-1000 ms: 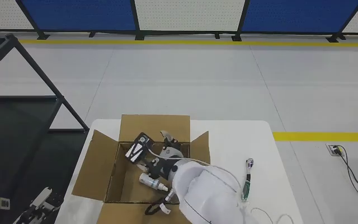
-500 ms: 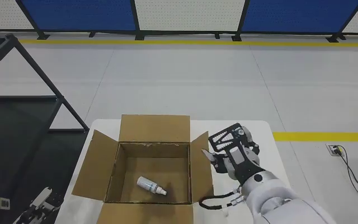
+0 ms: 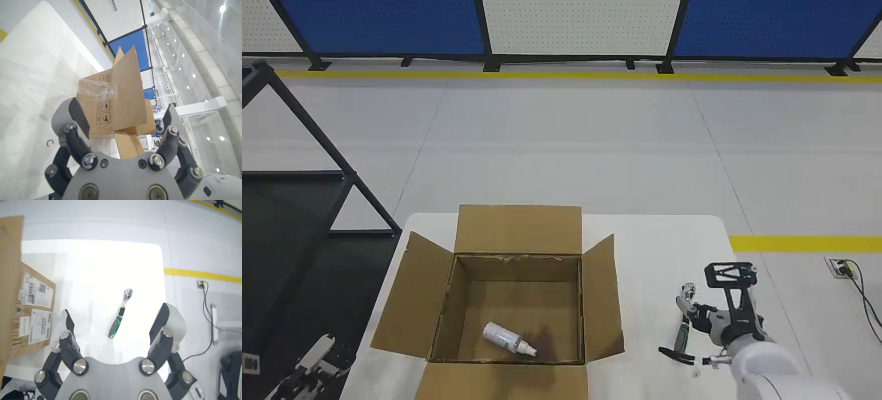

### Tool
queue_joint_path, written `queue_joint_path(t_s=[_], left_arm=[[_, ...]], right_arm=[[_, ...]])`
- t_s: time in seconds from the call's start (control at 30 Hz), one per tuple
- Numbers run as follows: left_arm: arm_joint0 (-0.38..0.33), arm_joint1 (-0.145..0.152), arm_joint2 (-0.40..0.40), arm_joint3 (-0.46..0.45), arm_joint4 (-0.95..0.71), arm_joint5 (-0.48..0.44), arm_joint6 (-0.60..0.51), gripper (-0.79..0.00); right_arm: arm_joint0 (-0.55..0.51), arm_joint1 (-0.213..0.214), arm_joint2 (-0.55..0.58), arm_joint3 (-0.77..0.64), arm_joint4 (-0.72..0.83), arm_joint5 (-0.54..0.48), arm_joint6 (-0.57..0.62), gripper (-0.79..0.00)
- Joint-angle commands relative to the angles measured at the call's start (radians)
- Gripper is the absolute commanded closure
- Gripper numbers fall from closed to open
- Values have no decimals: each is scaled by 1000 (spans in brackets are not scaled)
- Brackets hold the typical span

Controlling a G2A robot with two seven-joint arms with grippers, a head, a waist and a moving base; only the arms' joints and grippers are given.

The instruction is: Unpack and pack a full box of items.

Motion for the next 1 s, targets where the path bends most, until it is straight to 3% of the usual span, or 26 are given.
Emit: queue_joint_path(t_s=[0.0, 0.33, 0.5, 0.73, 0.83, 0.9, 0.97], left_arm=[[0, 0, 0, 0, 0, 0, 0, -785], [0, 0, 0, 0, 0, 0, 0, -785], [0, 0, 0, 0, 0, 0, 0, -785], [0, 0, 0, 0, 0, 0, 0, -785], [0, 0, 0, 0, 0, 0, 0, -785], [0, 0, 0, 0, 0, 0, 0, -785], [0, 0, 0, 0, 0, 0, 0, -785]], right_arm=[[-1, -1, 1, 22, 9, 21, 0, -785], [-4, 0, -11, 30, 7, 5, -14, -785], [61, -2, -62, 176, -70, 87, 27, -785], [220, 1, -13, 412, -61, 138, 190, -785], [247, 3, 0, 470, -40, 134, 207, -505], [261, 4, 7, 501, -31, 139, 201, -409], [272, 5, 12, 529, -19, 144, 191, -382]])
